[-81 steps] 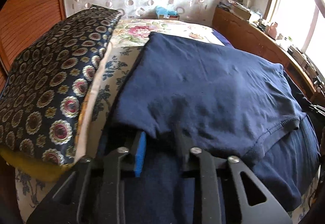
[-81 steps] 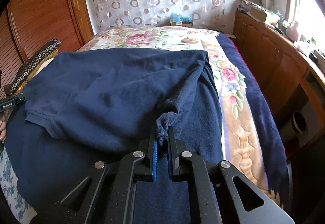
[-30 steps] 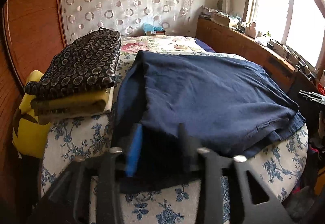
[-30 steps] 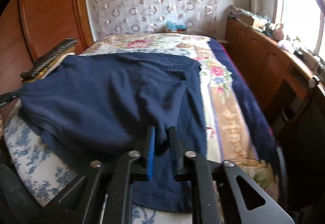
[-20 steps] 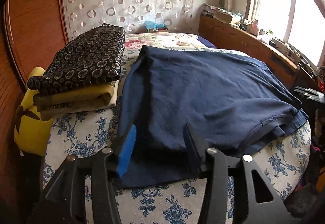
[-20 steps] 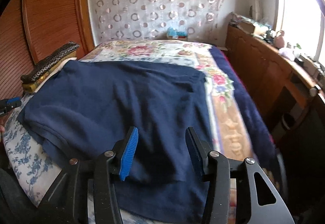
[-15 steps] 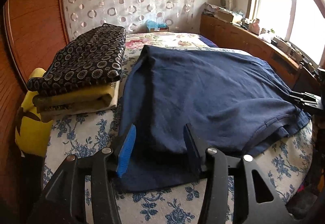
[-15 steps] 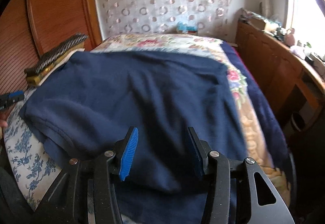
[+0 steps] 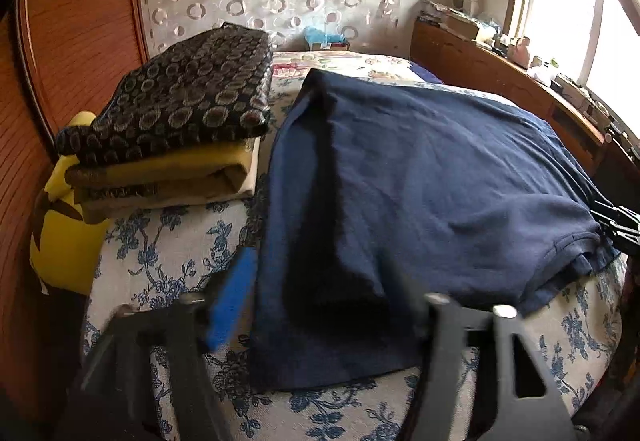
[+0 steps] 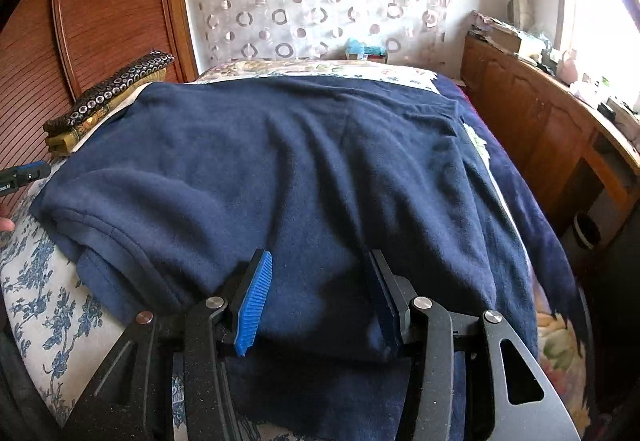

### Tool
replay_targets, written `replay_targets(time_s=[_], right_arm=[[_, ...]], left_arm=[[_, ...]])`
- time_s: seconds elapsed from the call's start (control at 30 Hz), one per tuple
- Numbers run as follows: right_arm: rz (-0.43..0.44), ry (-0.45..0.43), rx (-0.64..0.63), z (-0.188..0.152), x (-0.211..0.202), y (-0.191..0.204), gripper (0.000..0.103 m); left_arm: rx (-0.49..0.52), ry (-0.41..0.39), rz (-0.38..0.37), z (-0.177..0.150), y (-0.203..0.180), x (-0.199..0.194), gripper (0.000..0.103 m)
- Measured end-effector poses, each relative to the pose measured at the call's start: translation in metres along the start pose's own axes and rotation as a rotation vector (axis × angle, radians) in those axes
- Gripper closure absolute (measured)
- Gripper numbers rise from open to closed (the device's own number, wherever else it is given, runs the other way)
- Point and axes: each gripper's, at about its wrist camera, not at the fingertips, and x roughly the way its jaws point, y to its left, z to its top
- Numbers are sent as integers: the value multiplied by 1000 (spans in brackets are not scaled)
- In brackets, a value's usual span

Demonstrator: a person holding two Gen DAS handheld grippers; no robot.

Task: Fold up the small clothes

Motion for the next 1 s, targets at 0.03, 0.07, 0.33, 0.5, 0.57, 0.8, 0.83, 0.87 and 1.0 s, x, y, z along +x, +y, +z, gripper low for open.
replay_targets(time_s=[0.03,0.07,0.33,0.5,0.57,0.8,0.83,0.87,1.0], right_arm=[[-7,0,-7,-3,1,3,52],[-14,1,-13,-3,2,6,52],[-28,-11,1,-9,2,8,52],[-32,-13,2,-11,2,7,52],[-32,-10,-3,-10,3,6,51],[-27,-8,-2,-10,4,5,48],[-26,-7,-1,-10,4,5,48],[-27,-7,-2,-10,4,4,48],[-23,-7,-1,-10,4,4,48]], left_arm=[[-4,7,-5,0,1,2,33],[-8,16,-9,-1,2,4,33],[-11,60,-5,-6,5,16,27],[19,72,12,-4,-1,18,24],[18,73,9,-3,-1,19,24],[45,73,-32,-2,-8,19,35],[49,73,-37,-1,-9,19,37],[51,71,-40,0,-10,19,46],[40,78,-87,4,-10,20,73]])
